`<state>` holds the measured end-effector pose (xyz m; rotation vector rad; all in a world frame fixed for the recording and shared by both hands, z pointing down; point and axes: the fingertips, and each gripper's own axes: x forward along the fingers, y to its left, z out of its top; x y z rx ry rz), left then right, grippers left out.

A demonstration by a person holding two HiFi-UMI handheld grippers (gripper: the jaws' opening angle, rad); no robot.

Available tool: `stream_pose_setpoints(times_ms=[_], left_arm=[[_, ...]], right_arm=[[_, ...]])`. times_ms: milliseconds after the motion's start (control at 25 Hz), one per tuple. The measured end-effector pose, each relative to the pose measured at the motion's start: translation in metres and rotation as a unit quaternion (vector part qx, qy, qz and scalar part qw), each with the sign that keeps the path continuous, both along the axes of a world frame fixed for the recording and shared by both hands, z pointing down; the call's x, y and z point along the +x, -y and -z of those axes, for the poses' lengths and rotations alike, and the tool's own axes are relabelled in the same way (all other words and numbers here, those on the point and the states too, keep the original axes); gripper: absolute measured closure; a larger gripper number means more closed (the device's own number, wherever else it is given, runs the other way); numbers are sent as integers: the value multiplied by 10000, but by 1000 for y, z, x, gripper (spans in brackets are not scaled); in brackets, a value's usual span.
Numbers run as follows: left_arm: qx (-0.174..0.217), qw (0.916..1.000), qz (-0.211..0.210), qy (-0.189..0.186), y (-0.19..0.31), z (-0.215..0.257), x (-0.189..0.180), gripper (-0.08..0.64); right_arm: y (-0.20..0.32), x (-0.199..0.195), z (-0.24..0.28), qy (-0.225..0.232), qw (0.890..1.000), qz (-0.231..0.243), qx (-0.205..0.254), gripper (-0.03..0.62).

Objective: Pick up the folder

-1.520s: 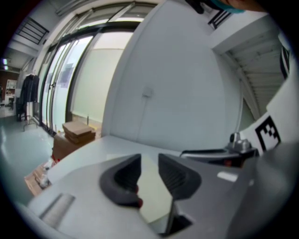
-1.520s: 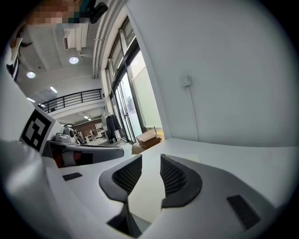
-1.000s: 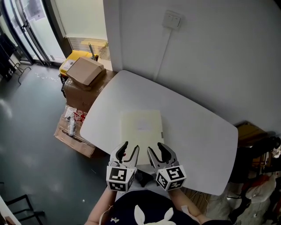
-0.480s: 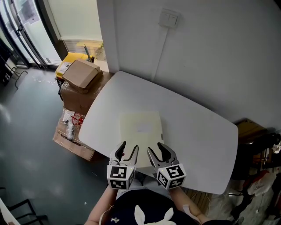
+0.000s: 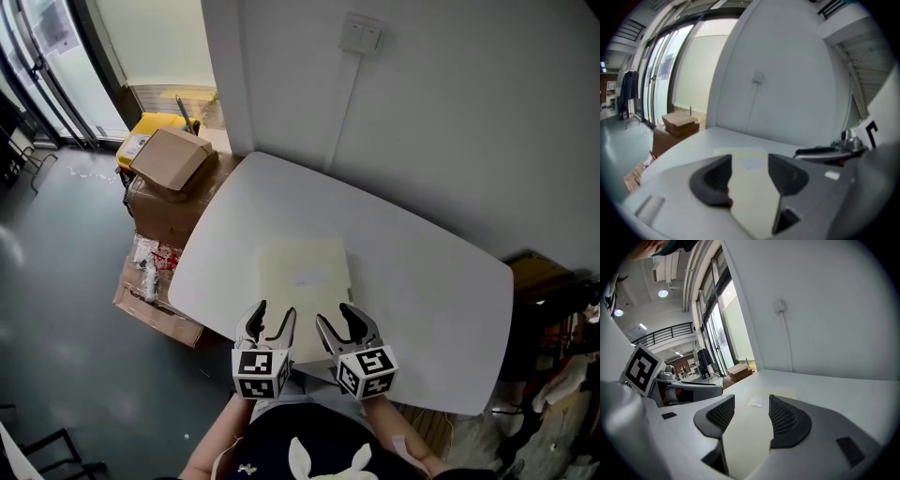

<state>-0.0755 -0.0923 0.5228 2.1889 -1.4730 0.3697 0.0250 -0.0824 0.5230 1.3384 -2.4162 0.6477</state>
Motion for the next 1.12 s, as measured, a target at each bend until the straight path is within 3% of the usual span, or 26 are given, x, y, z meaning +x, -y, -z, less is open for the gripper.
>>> stream_pose_setpoints(times_ms=[1120], left_arm=[[-629,9979,162,86,16,-58,-11,296]], right_arm=[[24,8,-48,-400,9986,-84,-329,351]])
